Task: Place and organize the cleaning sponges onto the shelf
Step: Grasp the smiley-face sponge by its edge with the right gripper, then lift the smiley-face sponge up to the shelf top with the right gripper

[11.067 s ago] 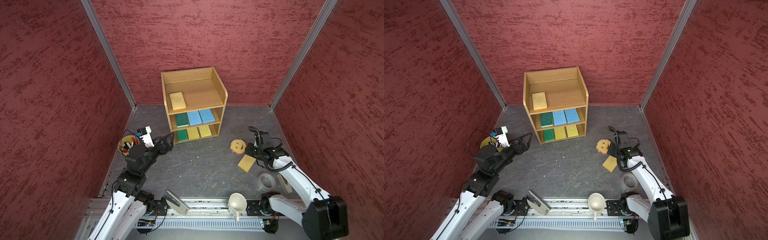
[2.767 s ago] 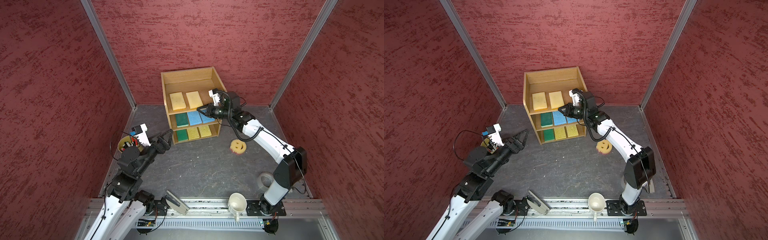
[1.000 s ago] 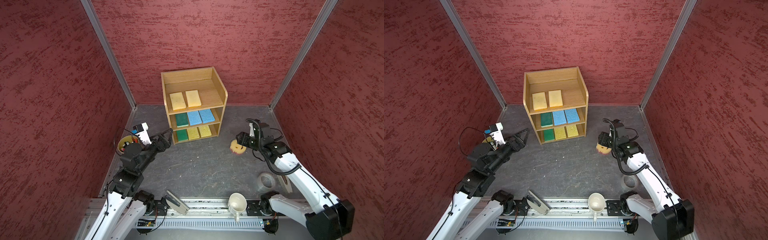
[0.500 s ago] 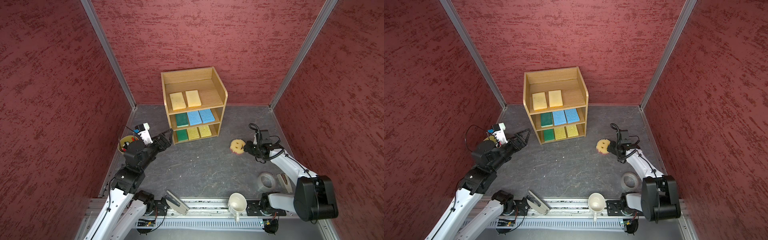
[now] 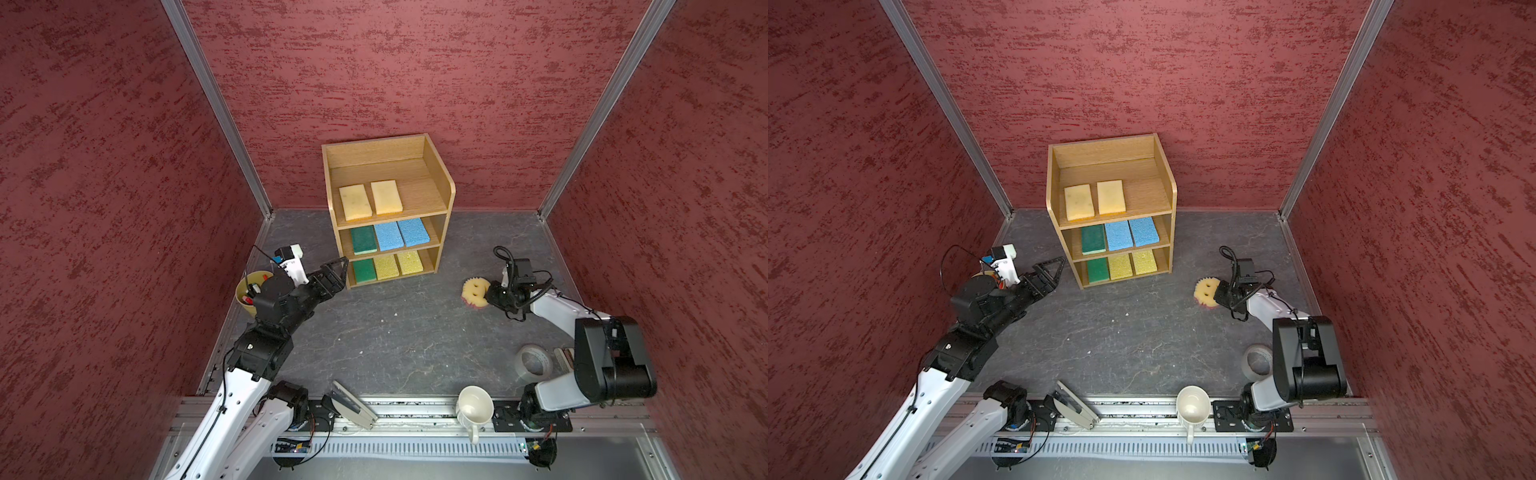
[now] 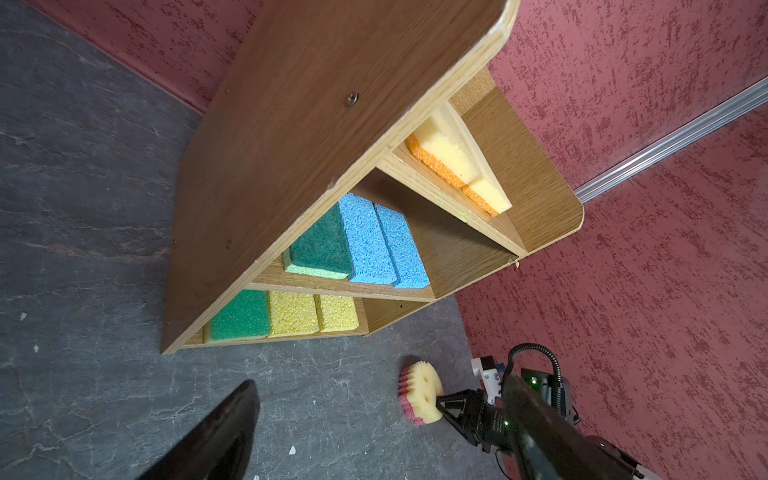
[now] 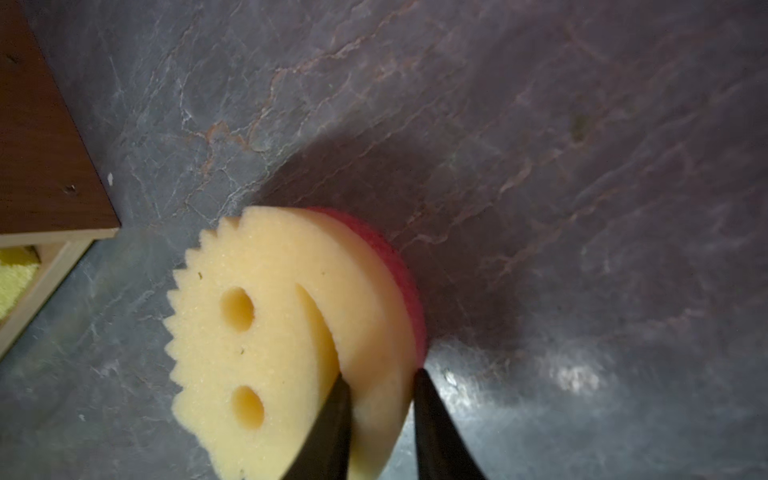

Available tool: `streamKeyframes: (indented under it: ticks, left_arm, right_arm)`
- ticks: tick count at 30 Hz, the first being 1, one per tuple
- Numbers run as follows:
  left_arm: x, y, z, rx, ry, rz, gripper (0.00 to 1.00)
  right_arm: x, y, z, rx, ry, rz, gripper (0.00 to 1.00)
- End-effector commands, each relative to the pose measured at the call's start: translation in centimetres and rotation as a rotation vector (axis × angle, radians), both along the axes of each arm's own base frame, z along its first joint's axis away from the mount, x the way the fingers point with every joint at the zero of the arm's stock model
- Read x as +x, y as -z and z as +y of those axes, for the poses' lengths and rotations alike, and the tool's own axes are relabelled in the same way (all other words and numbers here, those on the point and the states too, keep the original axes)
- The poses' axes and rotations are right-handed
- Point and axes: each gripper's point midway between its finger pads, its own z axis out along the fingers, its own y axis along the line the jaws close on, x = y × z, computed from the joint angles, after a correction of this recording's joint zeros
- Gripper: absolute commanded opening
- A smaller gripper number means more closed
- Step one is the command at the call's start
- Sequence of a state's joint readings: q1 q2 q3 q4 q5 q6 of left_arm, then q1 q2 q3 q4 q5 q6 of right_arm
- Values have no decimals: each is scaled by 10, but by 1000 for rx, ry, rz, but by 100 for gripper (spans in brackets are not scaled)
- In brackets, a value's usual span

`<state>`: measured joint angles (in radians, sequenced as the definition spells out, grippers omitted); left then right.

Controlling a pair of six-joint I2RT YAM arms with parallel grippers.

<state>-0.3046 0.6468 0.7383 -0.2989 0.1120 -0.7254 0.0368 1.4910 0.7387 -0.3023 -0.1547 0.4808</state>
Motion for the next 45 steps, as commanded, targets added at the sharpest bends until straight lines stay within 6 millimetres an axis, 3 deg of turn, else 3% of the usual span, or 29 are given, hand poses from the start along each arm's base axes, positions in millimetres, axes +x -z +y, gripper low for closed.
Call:
streamKeyframes:
  ticks: [1, 10, 16, 21, 24, 28, 34, 40, 45]
  left_arm:
    - [-2, -2, 1, -6, 5, -5, 91]
    - [-8, 3, 8, -9, -17, -4, 91]
    - [-7, 4, 10, -8, -17, -1, 91]
    - [-4, 8, 11, -12, -18, 11, 92]
    - [-2, 10, 10, -25, -14, 17, 91]
    - [-1, 11, 9, -39, -8, 22, 92]
    - [-2, 15, 10, -46, -11, 33, 91]
    - [-1, 21, 9, -60, -10, 47, 91]
    - [-1, 24, 10, -56, -12, 55, 91]
  right_arm:
    - [7, -11, -3, -6, 8, -35, 11]
    - [5, -57, -3, -5, 6, -110, 3]
    - [2, -96, 11, 70, -43, -181, 0]
    - [1, -159, 21, 104, -73, -286, 0]
    - [1, -217, 26, 91, -85, -402, 0]
    - [0, -291, 45, 109, -135, -550, 0]
    - [-3, -373, 92, 129, -259, -720, 0]
    - [10, -417, 146, 129, -385, -804, 0]
    - [29, -436, 167, 71, -410, -842, 0]
